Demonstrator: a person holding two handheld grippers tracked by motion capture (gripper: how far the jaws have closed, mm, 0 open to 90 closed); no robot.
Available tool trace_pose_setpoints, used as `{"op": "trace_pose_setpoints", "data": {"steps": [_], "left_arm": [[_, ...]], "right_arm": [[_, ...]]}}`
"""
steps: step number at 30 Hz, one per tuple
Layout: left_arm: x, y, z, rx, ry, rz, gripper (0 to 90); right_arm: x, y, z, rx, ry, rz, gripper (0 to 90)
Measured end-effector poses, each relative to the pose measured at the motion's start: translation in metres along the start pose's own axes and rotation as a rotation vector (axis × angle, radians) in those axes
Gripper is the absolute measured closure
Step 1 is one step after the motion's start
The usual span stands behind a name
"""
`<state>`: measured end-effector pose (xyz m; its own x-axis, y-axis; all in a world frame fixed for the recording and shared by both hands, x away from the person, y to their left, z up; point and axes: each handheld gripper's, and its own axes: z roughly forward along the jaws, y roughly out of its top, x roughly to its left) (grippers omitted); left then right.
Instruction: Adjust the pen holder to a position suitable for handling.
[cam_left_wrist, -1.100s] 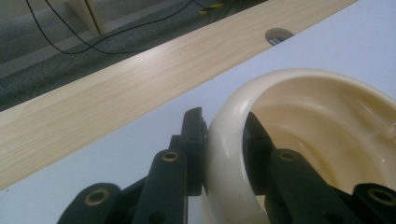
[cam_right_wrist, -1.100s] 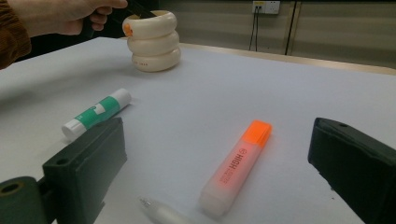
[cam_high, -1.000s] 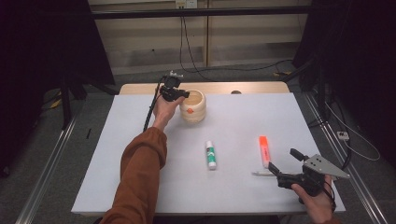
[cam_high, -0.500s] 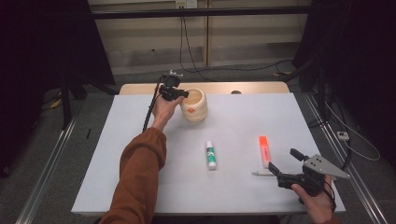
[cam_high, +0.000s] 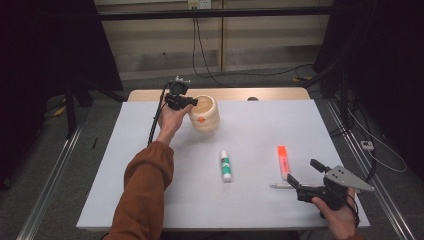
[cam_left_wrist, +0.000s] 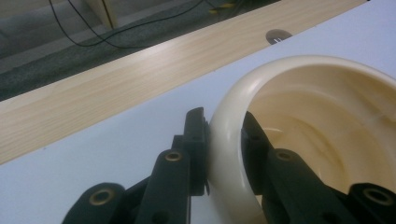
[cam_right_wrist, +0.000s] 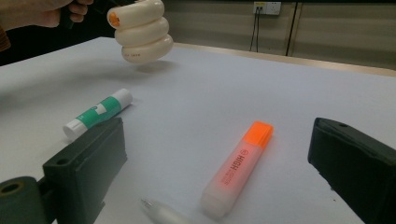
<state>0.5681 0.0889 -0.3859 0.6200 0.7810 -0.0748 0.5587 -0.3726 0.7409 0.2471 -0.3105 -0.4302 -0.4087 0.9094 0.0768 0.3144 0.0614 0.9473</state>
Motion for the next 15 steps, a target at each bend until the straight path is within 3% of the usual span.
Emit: {"op": "trace_pose_setpoints", "data": {"steps": [5,15], "left_arm": [[0.001,-0.005,-0.009,-0.016,0.004,-0.016,77.3],[-0.004,-0.006,-0.029,-0.043,0.025,-0.001,77.2]], "right_arm": [[0.0,0.0,0.0,0.001,0.0,-0.001,3.9],[0.0,0.0,0.001,0.0,0.003,-0.005,4.1]]}}
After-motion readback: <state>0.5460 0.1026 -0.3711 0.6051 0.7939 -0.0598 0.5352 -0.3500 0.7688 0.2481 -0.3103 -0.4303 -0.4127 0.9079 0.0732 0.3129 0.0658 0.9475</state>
